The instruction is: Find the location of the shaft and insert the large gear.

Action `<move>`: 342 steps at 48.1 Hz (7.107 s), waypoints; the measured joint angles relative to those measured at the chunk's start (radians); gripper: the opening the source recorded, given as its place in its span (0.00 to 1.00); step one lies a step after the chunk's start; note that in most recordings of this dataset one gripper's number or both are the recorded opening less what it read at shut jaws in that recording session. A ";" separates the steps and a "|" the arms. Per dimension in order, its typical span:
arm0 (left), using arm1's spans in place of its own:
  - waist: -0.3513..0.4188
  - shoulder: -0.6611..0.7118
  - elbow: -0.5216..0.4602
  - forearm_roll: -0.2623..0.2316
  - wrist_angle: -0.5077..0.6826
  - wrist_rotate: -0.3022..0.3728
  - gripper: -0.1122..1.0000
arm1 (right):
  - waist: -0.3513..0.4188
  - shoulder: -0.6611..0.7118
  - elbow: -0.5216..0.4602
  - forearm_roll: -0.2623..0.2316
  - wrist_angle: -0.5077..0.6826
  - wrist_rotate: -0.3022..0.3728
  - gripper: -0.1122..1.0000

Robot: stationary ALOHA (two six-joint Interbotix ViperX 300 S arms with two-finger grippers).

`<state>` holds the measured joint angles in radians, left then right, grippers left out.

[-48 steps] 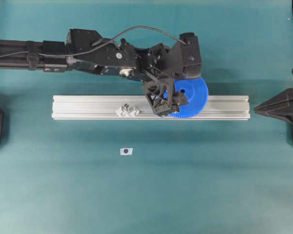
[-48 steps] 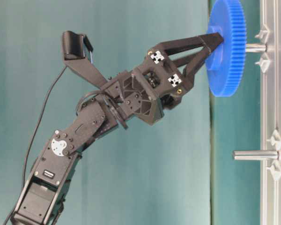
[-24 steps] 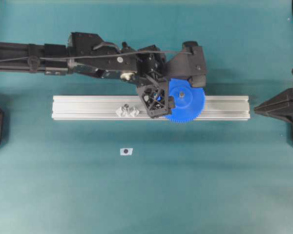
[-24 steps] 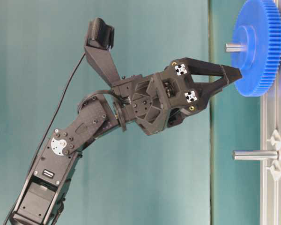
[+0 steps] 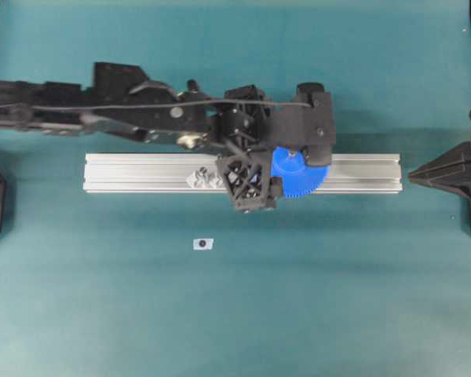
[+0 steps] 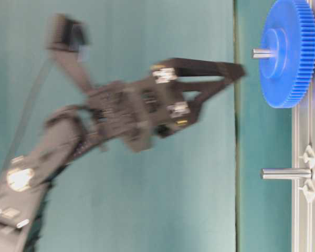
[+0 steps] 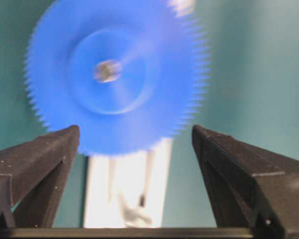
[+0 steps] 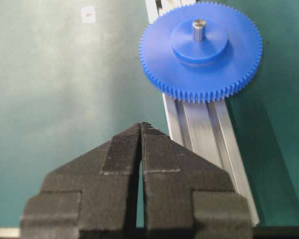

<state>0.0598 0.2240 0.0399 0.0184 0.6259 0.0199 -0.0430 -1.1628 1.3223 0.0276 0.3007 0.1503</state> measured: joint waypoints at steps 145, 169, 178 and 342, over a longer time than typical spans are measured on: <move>-0.074 -0.558 0.707 0.000 -0.732 -0.087 0.93 | 0.002 -0.072 0.035 0.000 -0.043 0.000 0.12; -0.075 -0.558 0.707 0.000 -0.732 -0.087 0.93 | 0.000 -0.072 0.038 0.000 -0.043 0.000 0.12; -0.075 -0.558 0.707 0.000 -0.732 -0.087 0.93 | 0.000 -0.071 0.038 0.000 -0.043 0.000 0.12; -0.077 -0.555 0.715 0.000 -0.732 -0.089 0.91 | 0.000 -0.072 0.051 0.000 -0.060 0.002 0.12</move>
<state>-0.0169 -0.3313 0.7547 0.0184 -0.1058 -0.0690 -0.0430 -1.2349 1.3729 0.0276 0.2408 0.1519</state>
